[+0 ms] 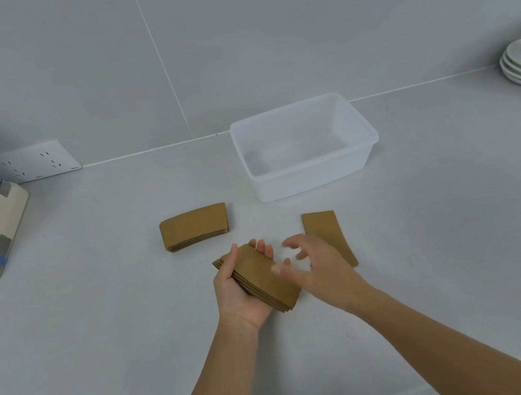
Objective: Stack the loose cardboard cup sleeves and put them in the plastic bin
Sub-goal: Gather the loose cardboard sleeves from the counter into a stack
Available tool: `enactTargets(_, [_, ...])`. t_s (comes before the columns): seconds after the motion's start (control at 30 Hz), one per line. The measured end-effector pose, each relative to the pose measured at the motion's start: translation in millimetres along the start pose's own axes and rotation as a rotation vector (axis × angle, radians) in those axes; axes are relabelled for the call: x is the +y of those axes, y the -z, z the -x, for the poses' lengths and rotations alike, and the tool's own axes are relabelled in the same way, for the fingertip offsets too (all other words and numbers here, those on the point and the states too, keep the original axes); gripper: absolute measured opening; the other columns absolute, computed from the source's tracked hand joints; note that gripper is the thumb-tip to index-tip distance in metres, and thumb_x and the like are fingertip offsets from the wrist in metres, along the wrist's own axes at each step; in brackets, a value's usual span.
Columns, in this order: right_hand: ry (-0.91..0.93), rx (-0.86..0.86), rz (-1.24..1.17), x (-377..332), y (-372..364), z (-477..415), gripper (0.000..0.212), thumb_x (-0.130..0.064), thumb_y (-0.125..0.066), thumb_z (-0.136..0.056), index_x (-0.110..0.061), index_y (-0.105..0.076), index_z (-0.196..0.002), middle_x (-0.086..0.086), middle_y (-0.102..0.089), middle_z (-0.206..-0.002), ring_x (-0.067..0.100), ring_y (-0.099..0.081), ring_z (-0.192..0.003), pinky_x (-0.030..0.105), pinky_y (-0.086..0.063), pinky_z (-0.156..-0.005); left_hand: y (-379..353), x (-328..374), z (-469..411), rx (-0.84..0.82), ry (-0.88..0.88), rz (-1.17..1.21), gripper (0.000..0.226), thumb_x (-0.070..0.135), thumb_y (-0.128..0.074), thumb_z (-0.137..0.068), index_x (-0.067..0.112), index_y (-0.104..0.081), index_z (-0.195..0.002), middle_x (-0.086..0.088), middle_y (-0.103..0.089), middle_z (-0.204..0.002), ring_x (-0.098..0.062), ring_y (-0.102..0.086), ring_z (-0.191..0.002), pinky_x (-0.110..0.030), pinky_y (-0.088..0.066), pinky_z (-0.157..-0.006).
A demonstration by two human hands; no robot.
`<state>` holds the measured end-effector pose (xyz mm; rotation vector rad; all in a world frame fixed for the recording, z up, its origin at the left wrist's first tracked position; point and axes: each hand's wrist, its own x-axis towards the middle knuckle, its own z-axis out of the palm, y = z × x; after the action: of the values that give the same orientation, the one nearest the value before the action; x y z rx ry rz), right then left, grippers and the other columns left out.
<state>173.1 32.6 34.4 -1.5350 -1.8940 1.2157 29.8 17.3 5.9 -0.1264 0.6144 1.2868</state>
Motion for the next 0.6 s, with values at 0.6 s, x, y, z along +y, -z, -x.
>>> enactTargets(0.6, [-0.237, 0.418, 0.699, 54.1, -14.0, -11.8, 0.072, -0.049, -0.044, -0.087, -0.007, -0.019, -0.139, 0.012, -0.041, -0.138, 0.028, -0.035, -0.128, 0.039, -0.030, -0.101, 8.2, 10.4, 4.4, 0.039, -0.006, 0.034, 0.045, 0.033, -0.072, -0.069, 0.012, -0.060, -0.107, -0.005, -0.065, -0.104, -0.021, -0.065, -0.092, -0.051, -0.047, -0.094])
